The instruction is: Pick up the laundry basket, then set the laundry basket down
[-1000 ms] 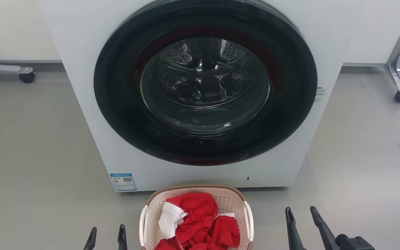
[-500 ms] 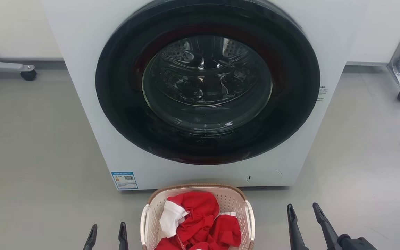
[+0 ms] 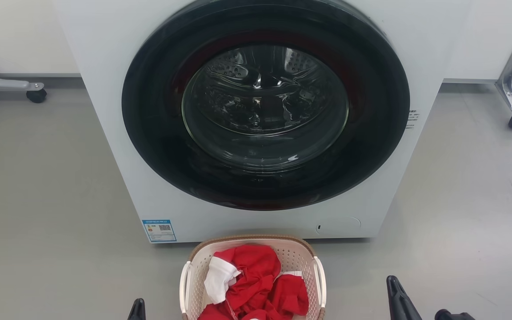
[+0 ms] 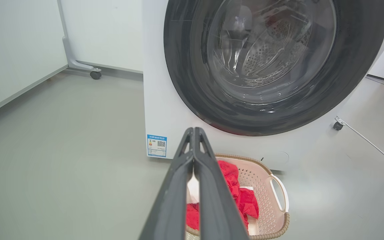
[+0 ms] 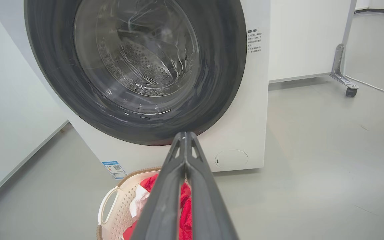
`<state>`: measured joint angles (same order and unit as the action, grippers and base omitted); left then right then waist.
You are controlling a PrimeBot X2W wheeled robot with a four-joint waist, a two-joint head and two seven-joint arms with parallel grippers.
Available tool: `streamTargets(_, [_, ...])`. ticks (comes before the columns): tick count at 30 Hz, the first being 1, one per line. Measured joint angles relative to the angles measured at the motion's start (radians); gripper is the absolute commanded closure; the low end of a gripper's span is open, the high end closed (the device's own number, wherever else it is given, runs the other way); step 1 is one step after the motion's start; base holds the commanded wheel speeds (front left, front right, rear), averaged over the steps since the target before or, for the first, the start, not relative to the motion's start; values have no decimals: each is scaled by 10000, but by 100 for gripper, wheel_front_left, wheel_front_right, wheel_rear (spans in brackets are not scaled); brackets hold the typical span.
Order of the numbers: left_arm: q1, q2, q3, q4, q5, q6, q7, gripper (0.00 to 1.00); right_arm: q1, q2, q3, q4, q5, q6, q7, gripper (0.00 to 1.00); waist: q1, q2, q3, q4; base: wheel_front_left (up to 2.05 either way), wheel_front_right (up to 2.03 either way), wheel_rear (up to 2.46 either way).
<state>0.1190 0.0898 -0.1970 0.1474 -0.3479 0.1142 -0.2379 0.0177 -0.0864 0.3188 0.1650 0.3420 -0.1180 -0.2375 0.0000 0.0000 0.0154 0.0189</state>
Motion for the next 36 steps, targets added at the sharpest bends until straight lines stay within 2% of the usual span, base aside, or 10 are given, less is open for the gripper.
streamTargets(36, [-563,-199,1137,539,-4788,-888,1409,100,-298,165,-1756,453,4876,878,1429,100,0,0,-52,-73,0,0,0])
